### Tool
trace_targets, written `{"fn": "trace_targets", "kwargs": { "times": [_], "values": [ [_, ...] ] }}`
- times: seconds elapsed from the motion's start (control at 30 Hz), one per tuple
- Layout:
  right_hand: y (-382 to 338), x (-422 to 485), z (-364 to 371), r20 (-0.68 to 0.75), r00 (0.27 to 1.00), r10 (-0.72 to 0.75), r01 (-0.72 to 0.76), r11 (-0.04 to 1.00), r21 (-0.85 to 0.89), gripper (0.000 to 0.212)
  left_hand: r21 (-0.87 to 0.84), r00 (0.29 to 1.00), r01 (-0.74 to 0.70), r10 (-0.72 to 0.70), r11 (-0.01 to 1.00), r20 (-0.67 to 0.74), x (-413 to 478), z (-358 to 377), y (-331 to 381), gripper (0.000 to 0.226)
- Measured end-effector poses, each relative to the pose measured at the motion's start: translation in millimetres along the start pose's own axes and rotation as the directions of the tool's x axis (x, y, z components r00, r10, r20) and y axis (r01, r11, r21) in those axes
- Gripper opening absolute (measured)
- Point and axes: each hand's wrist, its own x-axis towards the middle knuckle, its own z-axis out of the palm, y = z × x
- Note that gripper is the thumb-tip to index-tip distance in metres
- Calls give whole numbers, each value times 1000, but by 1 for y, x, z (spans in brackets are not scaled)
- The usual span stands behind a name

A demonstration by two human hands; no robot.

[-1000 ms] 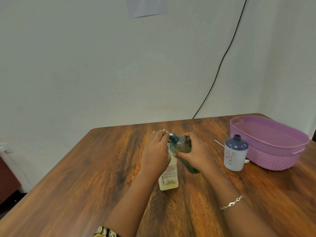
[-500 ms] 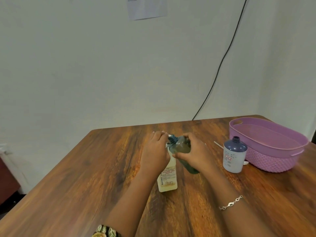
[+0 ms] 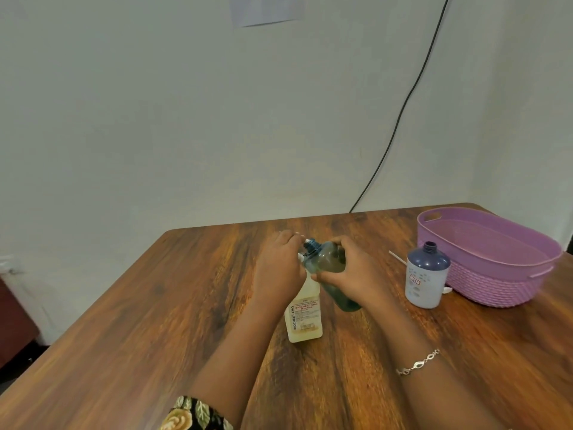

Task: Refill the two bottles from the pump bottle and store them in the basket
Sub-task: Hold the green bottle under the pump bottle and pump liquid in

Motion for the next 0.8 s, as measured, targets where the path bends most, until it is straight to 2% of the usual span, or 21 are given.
{"fn": "trace_targets", "kwargs": {
  "times": [0.23, 0.4, 0.57, 0.67, 0.8],
  "values": [
    [6, -2, 3, -4, 1000, 7, -8, 1000, -17, 63, 5, 998, -50, 50, 999, -39, -10, 16, -3, 44],
    [6, 0, 2, 0, 1000, 1, -1, 1000, 23, 63, -17, 999, -39, 39, 999, -10, -2, 11, -3, 29],
    [4, 1, 4, 0, 1000, -9, 9, 1000, 13, 63, -76, 998, -44, 40, 996, -50, -7, 16, -7, 32],
    [5, 0, 3, -1, 1000, -23, 23, 1000, 3, 61, -77, 997, -52, 47, 996, -65, -9, 20, -10, 25],
    [5, -1, 1, 1, 1000, -29, 29, 1000, 2, 62, -99, 992, -88, 79, 991, -94, -13, 17, -12, 38]
  ]
}}
